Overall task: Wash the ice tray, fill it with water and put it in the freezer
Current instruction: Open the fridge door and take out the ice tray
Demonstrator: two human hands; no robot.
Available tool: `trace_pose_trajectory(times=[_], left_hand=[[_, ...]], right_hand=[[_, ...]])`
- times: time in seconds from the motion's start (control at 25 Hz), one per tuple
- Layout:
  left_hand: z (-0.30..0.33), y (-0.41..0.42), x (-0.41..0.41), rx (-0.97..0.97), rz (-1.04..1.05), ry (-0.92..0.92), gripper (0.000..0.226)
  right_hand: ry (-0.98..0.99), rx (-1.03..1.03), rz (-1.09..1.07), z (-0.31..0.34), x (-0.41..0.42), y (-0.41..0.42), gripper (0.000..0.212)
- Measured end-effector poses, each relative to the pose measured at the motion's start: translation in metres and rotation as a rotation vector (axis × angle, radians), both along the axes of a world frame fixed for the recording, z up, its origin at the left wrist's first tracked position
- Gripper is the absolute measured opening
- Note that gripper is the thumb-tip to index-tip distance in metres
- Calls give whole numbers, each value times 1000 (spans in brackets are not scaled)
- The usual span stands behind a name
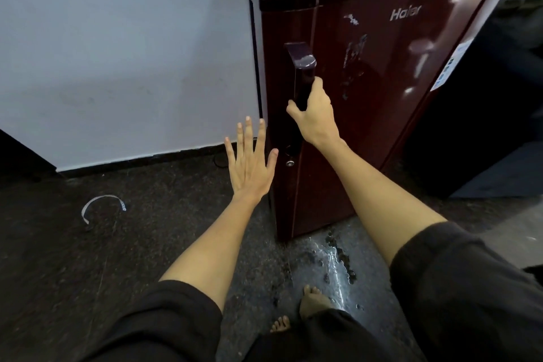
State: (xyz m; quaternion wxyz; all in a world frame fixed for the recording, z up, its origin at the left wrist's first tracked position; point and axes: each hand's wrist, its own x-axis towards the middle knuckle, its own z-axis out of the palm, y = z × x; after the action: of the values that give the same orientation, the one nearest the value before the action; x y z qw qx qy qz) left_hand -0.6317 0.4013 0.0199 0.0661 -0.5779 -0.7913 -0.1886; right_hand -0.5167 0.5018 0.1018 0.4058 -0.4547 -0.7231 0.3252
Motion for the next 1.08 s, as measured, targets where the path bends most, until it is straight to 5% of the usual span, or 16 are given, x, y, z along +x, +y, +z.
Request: trace_pose_trajectory(times=[1.08], left_hand=[[11, -111, 223, 147, 76, 157, 62]], right_hand=[[142, 47, -7, -28, 289, -119, 50]])
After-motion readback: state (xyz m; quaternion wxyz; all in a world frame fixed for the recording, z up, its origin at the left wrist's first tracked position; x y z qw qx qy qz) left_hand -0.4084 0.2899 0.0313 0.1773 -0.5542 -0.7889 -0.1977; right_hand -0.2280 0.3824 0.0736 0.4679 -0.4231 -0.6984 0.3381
